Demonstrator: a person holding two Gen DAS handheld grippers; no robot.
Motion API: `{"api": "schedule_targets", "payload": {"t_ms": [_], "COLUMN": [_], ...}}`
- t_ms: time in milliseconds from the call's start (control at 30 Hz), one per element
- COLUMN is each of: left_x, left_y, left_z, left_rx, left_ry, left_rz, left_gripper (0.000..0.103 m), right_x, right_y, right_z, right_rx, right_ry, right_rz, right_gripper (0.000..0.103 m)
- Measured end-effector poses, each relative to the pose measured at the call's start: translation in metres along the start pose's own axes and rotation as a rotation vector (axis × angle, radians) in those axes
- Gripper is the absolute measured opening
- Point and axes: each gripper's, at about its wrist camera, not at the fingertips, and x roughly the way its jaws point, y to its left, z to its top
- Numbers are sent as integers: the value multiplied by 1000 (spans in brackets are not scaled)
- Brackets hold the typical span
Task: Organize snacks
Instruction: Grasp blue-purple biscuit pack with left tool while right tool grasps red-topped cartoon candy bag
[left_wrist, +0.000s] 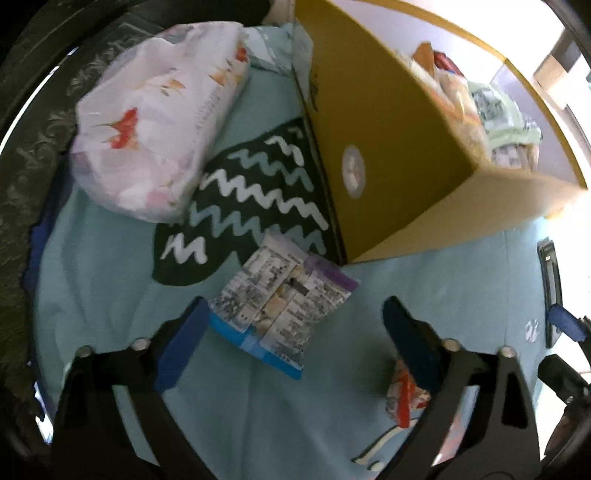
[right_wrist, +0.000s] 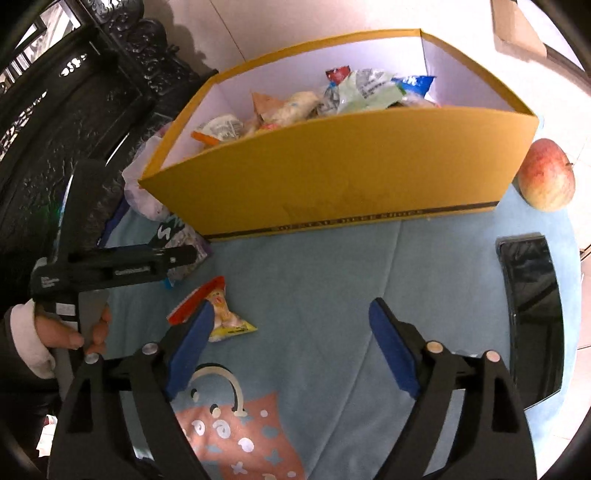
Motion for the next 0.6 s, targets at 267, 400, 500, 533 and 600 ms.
{"api": "schedule_targets", "payload": {"t_ms": [267,400,500,533,600], "left_x": [3,2,3,3,1], "left_y": [2,5,7,7,7], "left_z": [3,5,9,9,10], "left_rx": [67,52,47,46,47], "left_ry": [-6,-3,-1,-1,-1], "left_rz": [4,-10,-16,-17,-21], "left_gripper": [33,33,33,33,30], "right_x": [30,59,80,85,90], "right_y": [51,83,92,91,91], "right_z": [-11,-18,-19,-18,-16], "right_rx": [-220,-377,-420,-413,-422], "right_ry": [67,113,140,150,162], "right_rz": [33,25,17,21,-14], "right_gripper": [86,86,85,69,45]}}
